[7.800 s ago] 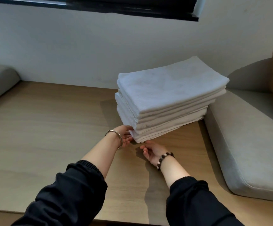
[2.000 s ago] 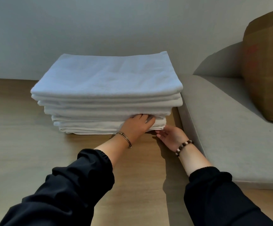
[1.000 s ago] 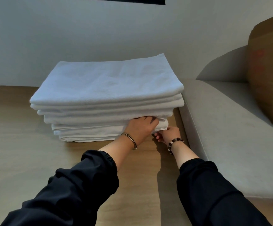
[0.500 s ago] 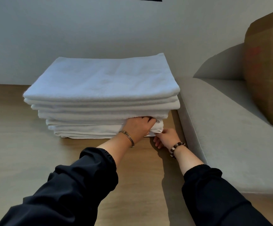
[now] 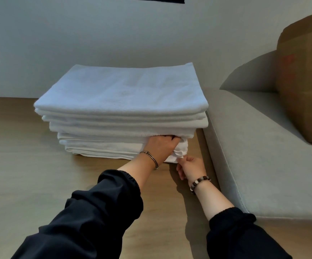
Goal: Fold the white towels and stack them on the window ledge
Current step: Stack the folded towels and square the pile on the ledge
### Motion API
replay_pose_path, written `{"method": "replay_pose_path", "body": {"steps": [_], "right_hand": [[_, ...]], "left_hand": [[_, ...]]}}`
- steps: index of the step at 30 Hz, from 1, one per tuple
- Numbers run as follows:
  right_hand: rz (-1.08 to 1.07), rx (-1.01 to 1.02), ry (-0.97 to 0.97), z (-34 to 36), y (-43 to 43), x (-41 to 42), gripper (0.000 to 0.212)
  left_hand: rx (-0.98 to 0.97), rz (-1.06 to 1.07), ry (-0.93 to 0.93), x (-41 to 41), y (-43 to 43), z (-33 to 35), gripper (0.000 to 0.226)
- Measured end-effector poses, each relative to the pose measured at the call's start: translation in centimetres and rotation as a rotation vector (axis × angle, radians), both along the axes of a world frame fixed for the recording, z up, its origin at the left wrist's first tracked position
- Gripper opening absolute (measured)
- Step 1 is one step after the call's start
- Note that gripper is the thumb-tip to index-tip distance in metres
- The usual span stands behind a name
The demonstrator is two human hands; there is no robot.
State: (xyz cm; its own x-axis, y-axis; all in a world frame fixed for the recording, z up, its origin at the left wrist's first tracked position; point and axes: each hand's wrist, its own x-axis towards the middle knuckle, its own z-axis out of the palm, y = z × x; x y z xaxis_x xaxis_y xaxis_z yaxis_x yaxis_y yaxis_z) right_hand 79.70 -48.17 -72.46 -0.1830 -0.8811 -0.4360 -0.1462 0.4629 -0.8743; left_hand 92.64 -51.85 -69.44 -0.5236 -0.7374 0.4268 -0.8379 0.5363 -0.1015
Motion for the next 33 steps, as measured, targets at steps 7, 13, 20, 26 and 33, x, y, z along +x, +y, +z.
{"method": "replay_pose_path", "body": {"steps": [7, 13, 20, 26, 33], "right_hand": [[0.019, 0.041, -0.115, 0.3, 0.3, -0.4, 0.014], [-0.008, 0.169, -0.372, 1.5, 0.5, -0.5, 0.030], [0.013, 0.141, -0.301, 1.3, 0.1, -0.9, 0.012], [0.014, 0.144, -0.031, 1.2, -1.1, -0.3, 0.019], [-0.010, -0.082, 0.239, 1.6, -0.1, -1.1, 0.019]], "left_hand": [[0.087, -0.060, 0.050, 1.1, 1.1, -0.8, 0.051], [0.111, -0.085, 0.007, 2.0, 1.9, -1.5, 0.055], [0.071, -0.079, -0.109, 3.4, 3.2, -2.6, 0.063], [0.216, -0.052, -0.146, 4.3, 4.0, -2.5, 0.070], [0.266, -0.054, -0.108, 6.9, 5.7, -3.3, 0.078]]}}
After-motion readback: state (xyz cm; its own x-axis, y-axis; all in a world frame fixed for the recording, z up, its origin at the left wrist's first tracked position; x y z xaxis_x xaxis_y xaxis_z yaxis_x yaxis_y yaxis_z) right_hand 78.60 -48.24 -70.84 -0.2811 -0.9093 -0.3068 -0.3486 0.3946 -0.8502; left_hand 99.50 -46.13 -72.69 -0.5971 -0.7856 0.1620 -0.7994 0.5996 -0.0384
